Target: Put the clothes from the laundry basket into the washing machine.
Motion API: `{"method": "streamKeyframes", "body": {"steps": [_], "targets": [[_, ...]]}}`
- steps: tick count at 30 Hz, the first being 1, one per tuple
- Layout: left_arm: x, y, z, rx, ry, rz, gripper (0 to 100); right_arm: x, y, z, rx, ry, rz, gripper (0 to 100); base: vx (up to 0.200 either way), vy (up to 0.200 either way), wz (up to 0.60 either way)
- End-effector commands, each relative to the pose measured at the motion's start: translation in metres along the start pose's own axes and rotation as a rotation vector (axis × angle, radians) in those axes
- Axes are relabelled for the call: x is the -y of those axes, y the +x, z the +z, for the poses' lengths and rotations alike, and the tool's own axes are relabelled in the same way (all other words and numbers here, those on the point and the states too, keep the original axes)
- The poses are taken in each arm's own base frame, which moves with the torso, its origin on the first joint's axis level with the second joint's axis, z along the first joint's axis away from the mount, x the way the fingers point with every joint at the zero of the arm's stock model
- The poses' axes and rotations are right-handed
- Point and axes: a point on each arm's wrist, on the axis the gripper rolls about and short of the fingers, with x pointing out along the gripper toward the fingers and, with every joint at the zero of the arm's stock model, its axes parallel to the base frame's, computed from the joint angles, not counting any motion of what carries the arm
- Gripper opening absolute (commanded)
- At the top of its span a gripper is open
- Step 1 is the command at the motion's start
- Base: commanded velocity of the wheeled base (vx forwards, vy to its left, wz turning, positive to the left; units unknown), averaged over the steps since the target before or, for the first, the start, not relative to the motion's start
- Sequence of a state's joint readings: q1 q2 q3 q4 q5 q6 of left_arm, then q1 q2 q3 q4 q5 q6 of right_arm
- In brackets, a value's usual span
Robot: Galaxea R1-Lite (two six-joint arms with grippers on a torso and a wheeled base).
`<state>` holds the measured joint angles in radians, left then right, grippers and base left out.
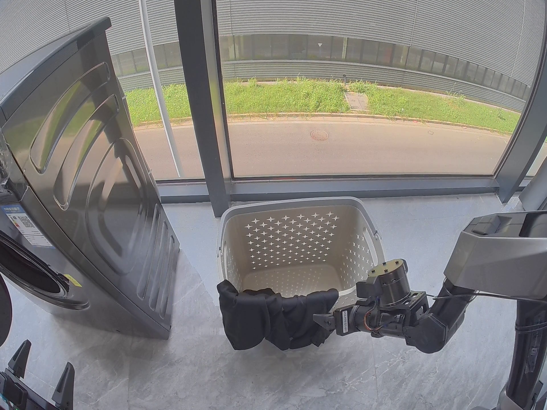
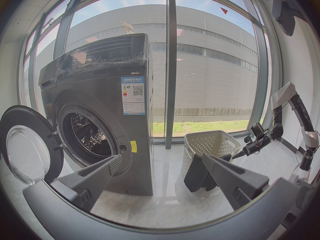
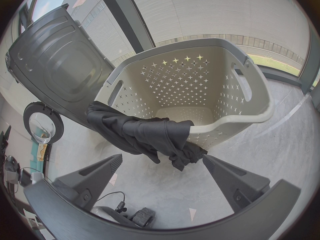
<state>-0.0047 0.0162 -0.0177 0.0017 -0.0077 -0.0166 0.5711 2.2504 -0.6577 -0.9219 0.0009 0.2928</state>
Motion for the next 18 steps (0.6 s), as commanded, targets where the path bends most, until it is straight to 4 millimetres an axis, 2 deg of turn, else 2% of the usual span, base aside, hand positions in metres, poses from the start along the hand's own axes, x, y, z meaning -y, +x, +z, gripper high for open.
{"method": "streamKeyframes", "body": {"steps": [1,8,12,18], "targets": [[0.0,0.0,-0.004,0.002,0.0,0.0,100,-0.002,0.021,-0.006,-0.016,0.011,0.001,100,0.0,0.0,0.0],[0.0,0.0,-0.004,0.002,0.0,0.0,100,-0.009,0.037,-0.005,-0.003,0.008,0.016,100,0.0,0.0,0.0],[0.0,0.0,-0.004,0.002,0.0,0.0,100,-0.011,0.042,-0.008,-0.002,0.01,-0.002,100,0.0,0.0,0.0],[0.0,0.0,-0.004,0.002,0.0,0.0,100,-0.016,0.048,-0.003,0.024,0.032,0.003,100,0.0,0.0,0.0]]}}
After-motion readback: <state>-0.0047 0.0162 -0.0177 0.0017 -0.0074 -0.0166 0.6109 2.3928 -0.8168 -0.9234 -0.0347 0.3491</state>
